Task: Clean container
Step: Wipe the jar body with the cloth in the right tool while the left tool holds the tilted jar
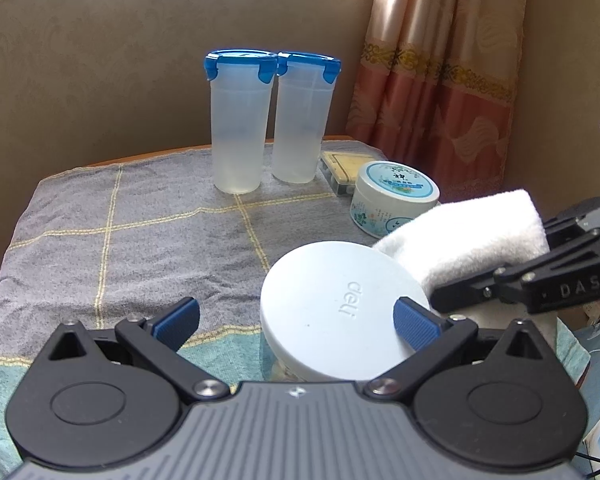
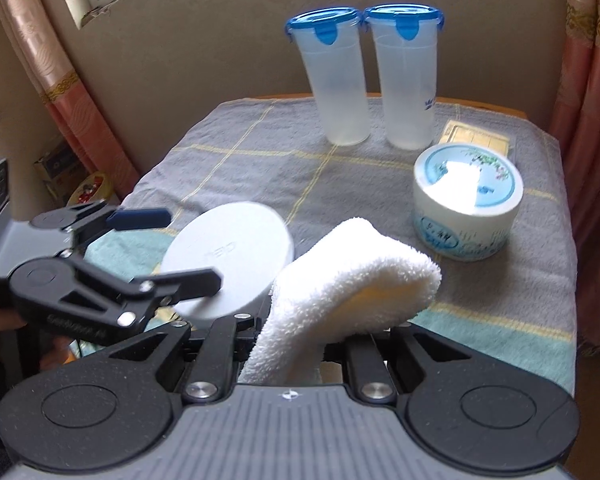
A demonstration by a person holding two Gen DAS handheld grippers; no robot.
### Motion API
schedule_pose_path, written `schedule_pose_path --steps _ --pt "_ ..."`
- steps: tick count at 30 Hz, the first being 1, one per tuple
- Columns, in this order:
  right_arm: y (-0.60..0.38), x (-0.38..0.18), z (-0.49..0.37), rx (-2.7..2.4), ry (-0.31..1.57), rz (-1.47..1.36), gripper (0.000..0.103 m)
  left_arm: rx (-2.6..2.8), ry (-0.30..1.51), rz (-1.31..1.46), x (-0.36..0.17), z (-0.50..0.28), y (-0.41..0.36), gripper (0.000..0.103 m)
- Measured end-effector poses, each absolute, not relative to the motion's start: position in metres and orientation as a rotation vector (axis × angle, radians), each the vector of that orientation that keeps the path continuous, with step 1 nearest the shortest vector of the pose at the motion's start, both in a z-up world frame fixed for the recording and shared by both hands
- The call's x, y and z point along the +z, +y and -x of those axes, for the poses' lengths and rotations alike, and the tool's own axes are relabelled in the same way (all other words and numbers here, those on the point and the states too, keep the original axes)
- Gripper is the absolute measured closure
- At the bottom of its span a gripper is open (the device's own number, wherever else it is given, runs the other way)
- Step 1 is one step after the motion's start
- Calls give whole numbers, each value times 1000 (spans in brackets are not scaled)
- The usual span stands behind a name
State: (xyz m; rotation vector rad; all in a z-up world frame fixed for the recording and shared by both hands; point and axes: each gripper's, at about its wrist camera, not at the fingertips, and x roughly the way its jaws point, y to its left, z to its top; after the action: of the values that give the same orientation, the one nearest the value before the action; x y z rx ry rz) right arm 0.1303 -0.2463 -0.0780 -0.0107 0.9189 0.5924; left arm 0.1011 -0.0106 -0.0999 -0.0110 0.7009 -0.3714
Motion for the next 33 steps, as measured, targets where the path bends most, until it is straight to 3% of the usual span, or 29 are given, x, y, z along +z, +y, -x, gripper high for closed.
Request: schedule_pose_path --steps 8,33 --pt "-247 -82 -149 591 920 3 86 -368 702 12 -99 -101 -11 0" --pt "-218 -80 -68 686 959 21 86 -358 690 51 -102 -99 -7 0"
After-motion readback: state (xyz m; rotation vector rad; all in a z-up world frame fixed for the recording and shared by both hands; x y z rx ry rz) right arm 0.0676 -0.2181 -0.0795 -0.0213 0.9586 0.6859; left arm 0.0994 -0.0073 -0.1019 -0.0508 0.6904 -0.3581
